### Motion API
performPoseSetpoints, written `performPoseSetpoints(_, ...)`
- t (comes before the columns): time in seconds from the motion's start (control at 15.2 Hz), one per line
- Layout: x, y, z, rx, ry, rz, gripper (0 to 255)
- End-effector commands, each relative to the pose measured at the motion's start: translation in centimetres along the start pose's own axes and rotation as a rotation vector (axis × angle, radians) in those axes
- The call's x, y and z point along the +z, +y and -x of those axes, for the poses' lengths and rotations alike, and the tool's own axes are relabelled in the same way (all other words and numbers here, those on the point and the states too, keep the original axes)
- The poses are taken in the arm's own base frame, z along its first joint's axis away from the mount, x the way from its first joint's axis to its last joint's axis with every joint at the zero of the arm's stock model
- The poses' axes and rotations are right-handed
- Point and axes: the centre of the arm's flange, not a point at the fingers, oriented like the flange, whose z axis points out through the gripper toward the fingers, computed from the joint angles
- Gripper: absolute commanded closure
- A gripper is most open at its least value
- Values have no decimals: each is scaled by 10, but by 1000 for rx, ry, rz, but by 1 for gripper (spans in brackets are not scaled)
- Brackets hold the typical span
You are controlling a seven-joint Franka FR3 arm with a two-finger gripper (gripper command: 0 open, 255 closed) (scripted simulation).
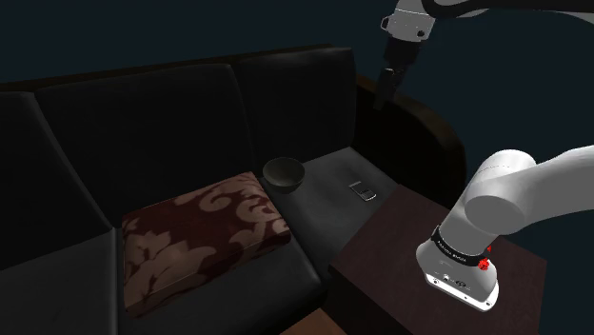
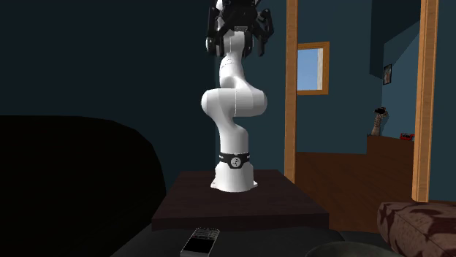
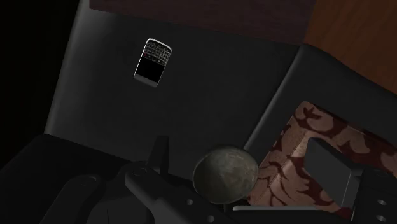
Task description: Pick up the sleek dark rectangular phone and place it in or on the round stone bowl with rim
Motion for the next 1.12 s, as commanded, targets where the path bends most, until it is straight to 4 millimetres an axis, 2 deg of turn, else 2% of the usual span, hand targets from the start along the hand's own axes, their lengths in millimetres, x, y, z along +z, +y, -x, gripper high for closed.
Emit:
performPoseSetpoints(0.0,0,0,0,0,0,0,0)
performPoseSetpoints(1.06,200,68,-14,139,-41,-6,0)
